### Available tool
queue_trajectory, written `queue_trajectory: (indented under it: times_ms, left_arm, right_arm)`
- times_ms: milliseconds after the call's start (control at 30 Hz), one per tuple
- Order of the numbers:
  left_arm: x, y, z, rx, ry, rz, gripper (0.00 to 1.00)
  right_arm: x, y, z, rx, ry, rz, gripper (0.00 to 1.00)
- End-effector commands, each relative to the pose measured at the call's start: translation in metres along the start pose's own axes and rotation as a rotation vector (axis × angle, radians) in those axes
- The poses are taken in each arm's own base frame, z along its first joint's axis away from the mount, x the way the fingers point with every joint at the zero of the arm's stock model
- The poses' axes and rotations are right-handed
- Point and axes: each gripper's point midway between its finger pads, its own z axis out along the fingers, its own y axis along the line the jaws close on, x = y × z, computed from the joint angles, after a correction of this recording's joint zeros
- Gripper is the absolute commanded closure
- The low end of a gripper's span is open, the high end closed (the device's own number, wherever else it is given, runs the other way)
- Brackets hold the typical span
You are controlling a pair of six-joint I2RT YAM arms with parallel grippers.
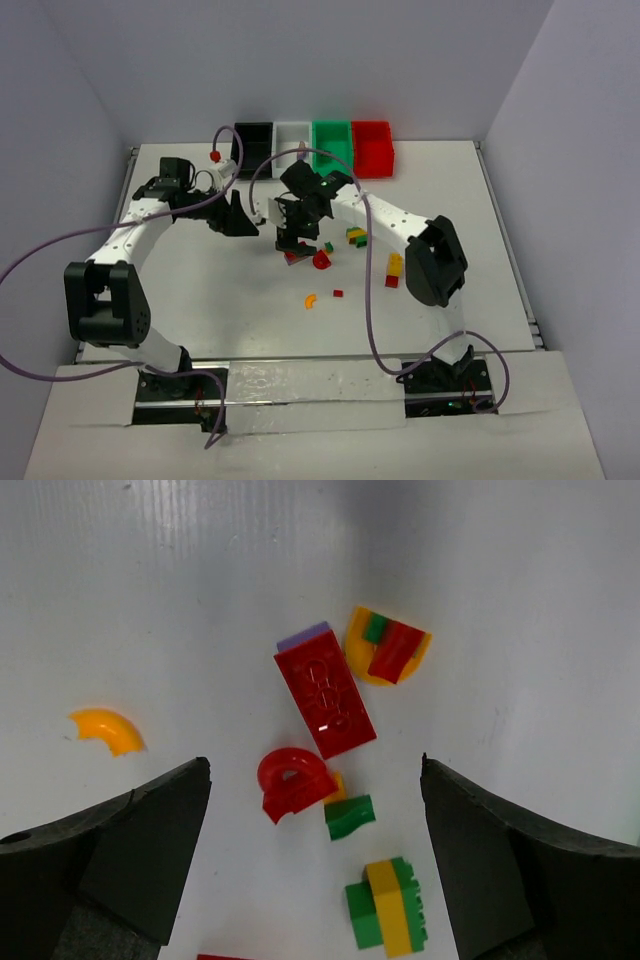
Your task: Sort the legos into containers by color
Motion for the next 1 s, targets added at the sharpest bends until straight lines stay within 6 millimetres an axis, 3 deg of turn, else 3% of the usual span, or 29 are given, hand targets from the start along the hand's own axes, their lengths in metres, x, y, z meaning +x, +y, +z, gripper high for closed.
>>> queue_trajectory:
  times_ms: [0,200,433,733,867,967]
  left_arm:
    - [-0.007,-0.012,-0.010,0.010,-0.054,0.067,0.14]
    - [-0.008,0.002,-0.020,0.000,-0.096,0.030,0.15]
    - [-0.024,0.020,-0.043,0.016,-0.179,-0.041,0.14]
    - [-0.021,0.036,-0.046,-0.012,-0.179,-0.063,0.14]
    - [-0.019,0.039,-0.046,-0.015,-0.177,-0.073,0.15]
    - [-0.017,0.042,-0.045,-0.021,-0.173,-0.077,0.16]
  right_arm:
    - [-0.005,0.001,0.007,-0.054,0.041,-0.127,0.09]
    - [0.003,-0.004,0.029,-0.076,0.092,-0.156,0.11]
    - [0.011,-0.002,0.047,-0.101,0.115,-0.162,0.12]
    - [0.016,-0.003,0.064,-0.111,0.131,-0.176,0.15]
    - [0.019,-0.006,0.070,-0.104,0.138,-0.185,0.20]
    - [0.022,-0.007,0.074,-0.100,0.149,-0.194,0.32]
